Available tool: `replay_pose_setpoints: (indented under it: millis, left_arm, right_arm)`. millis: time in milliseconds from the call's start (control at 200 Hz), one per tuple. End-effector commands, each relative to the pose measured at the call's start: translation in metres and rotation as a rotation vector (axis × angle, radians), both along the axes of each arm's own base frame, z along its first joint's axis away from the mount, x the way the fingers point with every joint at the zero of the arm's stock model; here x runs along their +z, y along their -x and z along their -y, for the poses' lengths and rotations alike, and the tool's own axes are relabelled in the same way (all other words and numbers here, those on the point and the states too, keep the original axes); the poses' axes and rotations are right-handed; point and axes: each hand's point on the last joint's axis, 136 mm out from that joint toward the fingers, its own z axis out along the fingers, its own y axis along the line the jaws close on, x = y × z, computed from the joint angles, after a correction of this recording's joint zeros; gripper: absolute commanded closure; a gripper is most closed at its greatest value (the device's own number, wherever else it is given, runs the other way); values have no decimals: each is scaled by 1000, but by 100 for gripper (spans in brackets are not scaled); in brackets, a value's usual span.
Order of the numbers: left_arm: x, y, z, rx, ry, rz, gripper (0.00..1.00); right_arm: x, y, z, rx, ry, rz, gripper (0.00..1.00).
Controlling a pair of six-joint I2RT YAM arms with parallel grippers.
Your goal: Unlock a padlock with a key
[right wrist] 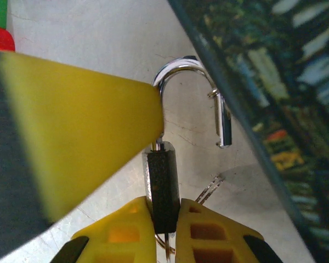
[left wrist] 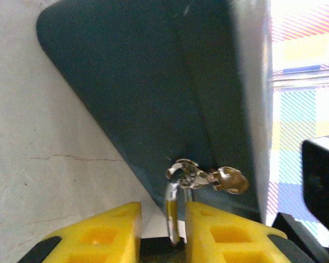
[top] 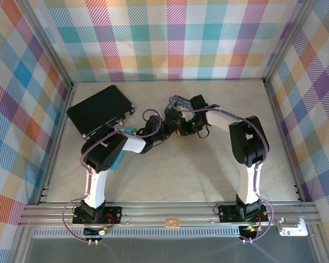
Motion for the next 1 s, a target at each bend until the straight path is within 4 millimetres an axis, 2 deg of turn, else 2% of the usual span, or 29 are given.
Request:
replay_pose_setpoints:
  millis: [0, 180, 365, 455, 515, 610, 670, 730, 865, 995]
  left_arm:
    - [4, -7, 8, 5, 10, 18, 75]
    - [-3, -9, 9, 6, -8, 9, 79]
    - [-11, -11, 12, -2, -5, -2, 90]
    - [-13, -11, 12, 2, -1, -2, 100]
    - [-12, -11, 11, 7, 1, 1, 100]
    - [-10, -10, 11, 4, 3, 4, 100]
    - [-8, -11, 11, 5, 5, 5, 100]
    - [-7, -10, 11, 5, 9, 7, 100]
    - [-4, -9, 10, 8, 17, 12, 100]
    - [-3, -7, 8, 8, 7, 11, 100]
  right_arm:
    - [6, -1, -6, 12, -50, -10, 100]
    - [6, -2, -7, 19, -59, -6, 100]
    - [6, -2, -9, 21, -68, -11, 100]
    - [7, -2, -8, 20, -66, -7, 100]
    - [9, -2, -7, 15, -62, -7, 98]
    - [15, -1, -3, -27, -55, -3, 79]
    - [25, 3, 0, -65, -68, 2, 65]
    - [37, 9, 4, -111, -84, 3, 54]
    - [62, 21, 20, -231, -93, 19, 44]
    - [71, 5, 54, -407, -45, 73, 28]
